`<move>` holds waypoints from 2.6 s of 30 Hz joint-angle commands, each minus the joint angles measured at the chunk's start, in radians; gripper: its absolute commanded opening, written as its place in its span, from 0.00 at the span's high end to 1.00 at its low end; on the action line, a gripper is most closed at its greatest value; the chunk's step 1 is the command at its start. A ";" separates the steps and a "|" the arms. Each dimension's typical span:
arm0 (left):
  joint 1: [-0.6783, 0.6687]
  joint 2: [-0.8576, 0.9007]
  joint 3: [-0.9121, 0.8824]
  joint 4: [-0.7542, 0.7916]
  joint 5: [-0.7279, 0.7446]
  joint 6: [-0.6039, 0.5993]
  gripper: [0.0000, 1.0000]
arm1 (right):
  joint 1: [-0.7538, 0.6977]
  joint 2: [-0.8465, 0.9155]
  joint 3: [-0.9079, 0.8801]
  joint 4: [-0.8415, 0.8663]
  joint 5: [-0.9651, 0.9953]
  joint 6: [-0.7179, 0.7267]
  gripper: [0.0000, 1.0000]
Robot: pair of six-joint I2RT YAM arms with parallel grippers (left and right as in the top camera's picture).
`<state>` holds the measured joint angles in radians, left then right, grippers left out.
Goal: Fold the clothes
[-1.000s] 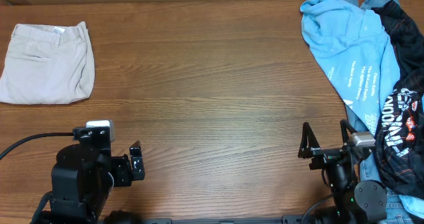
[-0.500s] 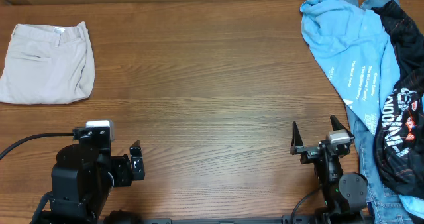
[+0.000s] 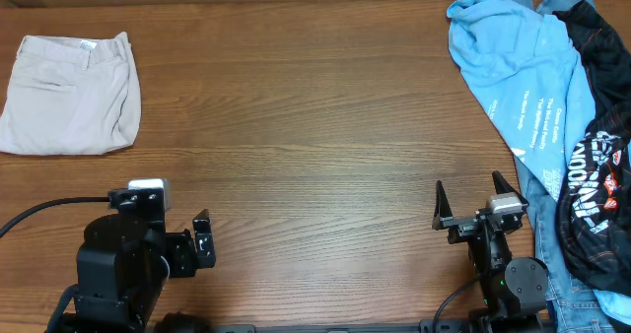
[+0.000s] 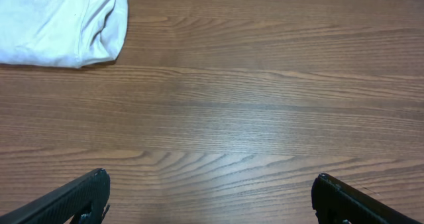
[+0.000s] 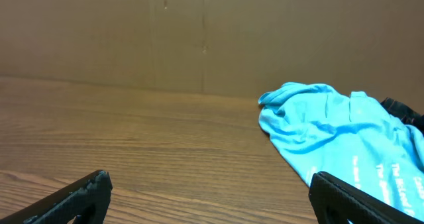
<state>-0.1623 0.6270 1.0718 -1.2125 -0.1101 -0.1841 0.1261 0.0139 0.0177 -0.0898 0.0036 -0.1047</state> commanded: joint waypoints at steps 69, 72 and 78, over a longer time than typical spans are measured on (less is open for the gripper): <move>0.175 -0.623 -1.067 1.146 0.222 0.177 0.00 | -0.006 -0.011 -0.010 0.006 -0.005 0.007 0.00; 0.175 -0.623 -1.067 1.146 0.222 0.177 0.00 | -0.006 -0.011 -0.010 0.006 -0.005 0.007 0.00; 0.175 -0.623 -1.067 1.146 0.222 0.177 0.00 | -0.006 -0.011 -0.010 0.006 -0.005 0.007 0.00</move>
<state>0.0143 0.0151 0.0086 -0.0669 0.1055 -0.0223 0.1249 0.0139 0.0177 -0.0898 0.0036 -0.1051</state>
